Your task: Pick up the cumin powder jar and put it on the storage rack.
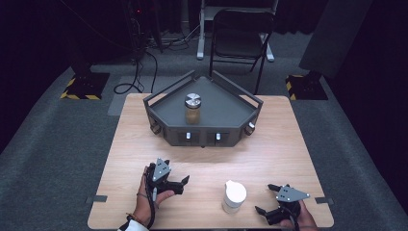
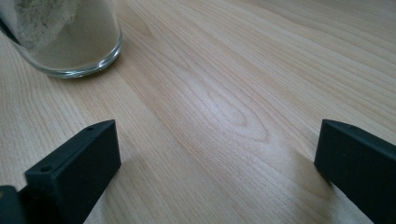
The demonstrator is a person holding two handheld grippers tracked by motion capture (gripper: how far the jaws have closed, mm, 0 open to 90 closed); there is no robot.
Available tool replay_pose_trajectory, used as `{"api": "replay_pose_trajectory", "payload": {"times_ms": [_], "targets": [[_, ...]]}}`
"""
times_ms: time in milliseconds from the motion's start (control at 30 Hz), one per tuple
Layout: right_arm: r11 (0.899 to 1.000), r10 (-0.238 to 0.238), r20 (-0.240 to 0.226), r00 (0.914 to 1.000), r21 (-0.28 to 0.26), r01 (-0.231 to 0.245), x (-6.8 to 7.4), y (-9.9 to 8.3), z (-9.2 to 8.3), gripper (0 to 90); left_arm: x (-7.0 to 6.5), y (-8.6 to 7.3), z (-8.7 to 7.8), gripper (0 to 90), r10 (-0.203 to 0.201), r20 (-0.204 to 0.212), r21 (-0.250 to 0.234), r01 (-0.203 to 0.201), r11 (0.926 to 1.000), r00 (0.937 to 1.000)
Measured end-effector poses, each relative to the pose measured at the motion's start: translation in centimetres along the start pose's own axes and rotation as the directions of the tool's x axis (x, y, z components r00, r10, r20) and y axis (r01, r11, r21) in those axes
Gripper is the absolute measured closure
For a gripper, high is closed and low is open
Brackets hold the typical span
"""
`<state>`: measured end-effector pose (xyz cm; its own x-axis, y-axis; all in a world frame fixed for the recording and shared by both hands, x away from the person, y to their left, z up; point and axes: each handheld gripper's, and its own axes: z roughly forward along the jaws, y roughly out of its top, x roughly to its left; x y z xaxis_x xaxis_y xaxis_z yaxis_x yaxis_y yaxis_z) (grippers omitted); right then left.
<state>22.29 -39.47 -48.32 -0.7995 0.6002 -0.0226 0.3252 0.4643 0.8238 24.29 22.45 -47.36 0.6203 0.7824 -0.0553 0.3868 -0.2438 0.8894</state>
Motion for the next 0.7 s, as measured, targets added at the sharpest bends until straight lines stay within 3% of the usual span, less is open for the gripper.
{"api": "replay_pose_trajectory", "payload": {"times_ms": [400,700], "targets": [[1.0,0.001,-0.001,1.0,0.0,-0.001,0.0,0.0,0.0,0.0,-0.1,-1.7,0.5,2.2,0.0,0.011,0.054,-0.001,0.9985,0.9999],[1.0,-0.001,-0.002,1.0,0.0,0.001,0.0,0.0,0.0,0.0,-0.6,-1.7,0.2,2.2,0.074,0.011,0.099,-0.075,0.9922,0.9972]]}}
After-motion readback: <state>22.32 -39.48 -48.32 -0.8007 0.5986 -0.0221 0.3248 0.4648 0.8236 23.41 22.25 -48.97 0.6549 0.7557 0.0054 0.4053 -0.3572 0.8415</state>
